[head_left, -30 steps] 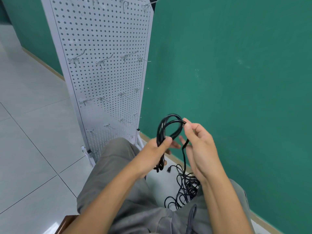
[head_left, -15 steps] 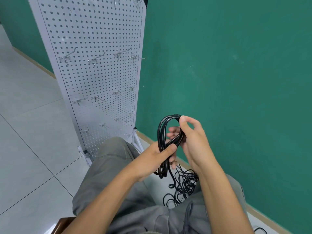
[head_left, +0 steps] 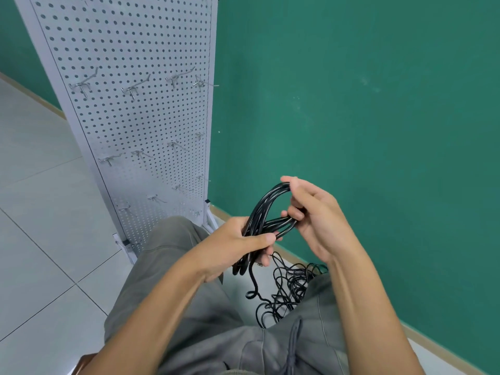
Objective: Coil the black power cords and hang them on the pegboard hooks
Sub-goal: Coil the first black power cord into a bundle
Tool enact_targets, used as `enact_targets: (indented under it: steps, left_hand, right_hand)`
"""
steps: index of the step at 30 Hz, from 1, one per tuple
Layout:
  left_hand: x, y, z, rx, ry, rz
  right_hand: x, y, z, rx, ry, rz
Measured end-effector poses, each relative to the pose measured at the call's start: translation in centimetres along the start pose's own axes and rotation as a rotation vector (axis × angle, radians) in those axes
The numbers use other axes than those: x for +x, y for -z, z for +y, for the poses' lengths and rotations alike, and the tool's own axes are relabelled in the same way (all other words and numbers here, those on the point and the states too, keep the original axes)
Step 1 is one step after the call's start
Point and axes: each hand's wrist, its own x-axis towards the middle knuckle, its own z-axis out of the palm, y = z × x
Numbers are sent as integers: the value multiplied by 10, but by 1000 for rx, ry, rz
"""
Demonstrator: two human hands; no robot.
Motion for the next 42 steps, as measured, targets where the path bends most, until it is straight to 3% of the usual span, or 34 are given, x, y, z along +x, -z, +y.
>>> enact_targets:
  steps: [5,9,13,15,21,25,28,33,37,42]
  left_hand:
    - [-2,-9,10,278,-8,89]
    - [-4,-28,17,229,16,413]
    - [-7,-43,16,426,-81,619]
    - [-6,-40,17,531,-116,564]
    - [-5,-19,22,560,-109,177]
    - [-6,-1,18,444,-181,5]
    - [-6,3,11,354,-253,64]
    - [-8,3,5,-19,-183,55]
    - [-5,6,8,-255,-171,259]
    - [-4,23,21,-452,-252,477]
  right_hand:
    - [3,-18,6,-213,50,153]
    - [3,-26,-3,-296,76,188]
    - [5,-31,-18,-336,76,157]
    - [8,-30,-24,-316,51,142]
    - [18,-28,-27,-221,-74,84]
    - [22,-34,-29,-185,-141,-29]
    - [26,-40,-34,-151,-137,-96]
    - [35,-42,-32,-207,-93,-169]
    - [27,-34,-1,-355,-83,-186]
    - [12,-30,58,-456,-233,-423]
